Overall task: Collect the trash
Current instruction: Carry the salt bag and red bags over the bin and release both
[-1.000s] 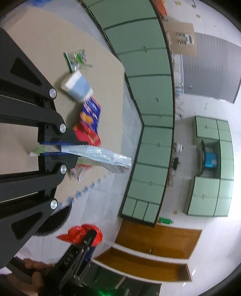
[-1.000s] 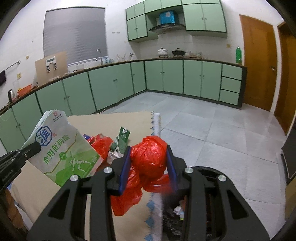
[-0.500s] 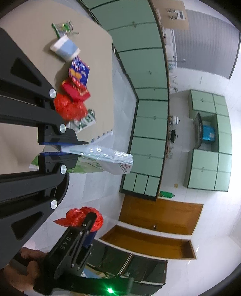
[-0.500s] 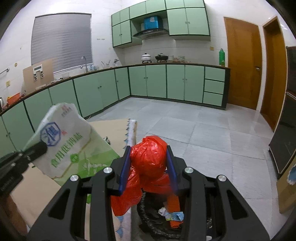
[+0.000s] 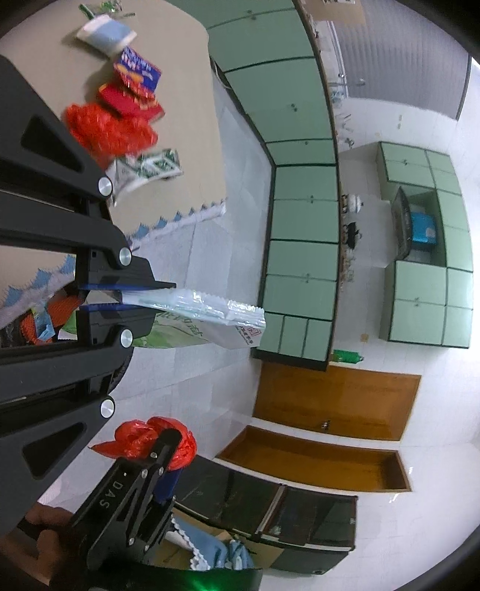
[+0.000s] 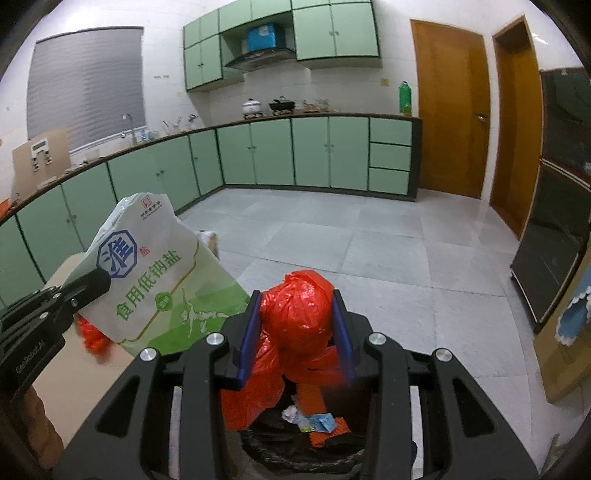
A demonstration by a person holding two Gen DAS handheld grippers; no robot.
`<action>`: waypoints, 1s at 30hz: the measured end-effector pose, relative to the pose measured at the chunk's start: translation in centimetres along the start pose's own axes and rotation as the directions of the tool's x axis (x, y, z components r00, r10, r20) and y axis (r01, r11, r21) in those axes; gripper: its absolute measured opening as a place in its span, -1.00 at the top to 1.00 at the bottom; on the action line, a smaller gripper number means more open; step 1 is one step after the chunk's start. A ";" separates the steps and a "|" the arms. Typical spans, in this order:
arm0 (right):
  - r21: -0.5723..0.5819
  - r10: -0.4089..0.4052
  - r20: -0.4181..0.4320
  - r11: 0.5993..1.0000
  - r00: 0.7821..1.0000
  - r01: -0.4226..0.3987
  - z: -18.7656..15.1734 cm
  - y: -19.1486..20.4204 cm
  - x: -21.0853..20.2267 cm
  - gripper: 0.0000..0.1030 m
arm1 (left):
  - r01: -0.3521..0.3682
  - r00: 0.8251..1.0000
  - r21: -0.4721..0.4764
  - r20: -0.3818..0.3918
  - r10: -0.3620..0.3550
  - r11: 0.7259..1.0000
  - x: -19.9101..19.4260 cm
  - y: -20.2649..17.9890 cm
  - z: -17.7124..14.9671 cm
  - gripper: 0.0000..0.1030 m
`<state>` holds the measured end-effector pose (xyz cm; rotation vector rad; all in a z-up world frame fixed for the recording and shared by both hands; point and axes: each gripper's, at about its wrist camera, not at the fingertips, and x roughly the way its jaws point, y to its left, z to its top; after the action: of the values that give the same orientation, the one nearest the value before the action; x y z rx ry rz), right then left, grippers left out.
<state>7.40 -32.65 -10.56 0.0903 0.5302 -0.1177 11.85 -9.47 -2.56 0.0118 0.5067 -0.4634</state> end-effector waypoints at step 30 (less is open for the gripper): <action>0.044 -0.064 -0.158 0.996 0.985 0.071 -2.7 -5.1 10.4 0.00 | -0.012 0.971 0.014 -0.239 0.015 1.000 14.5 -3.1 -2.7 0.72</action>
<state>14.31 -38.27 -18.44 0.1304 0.6878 -0.1910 20.49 -18.07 -11.41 0.0839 0.7407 -0.4546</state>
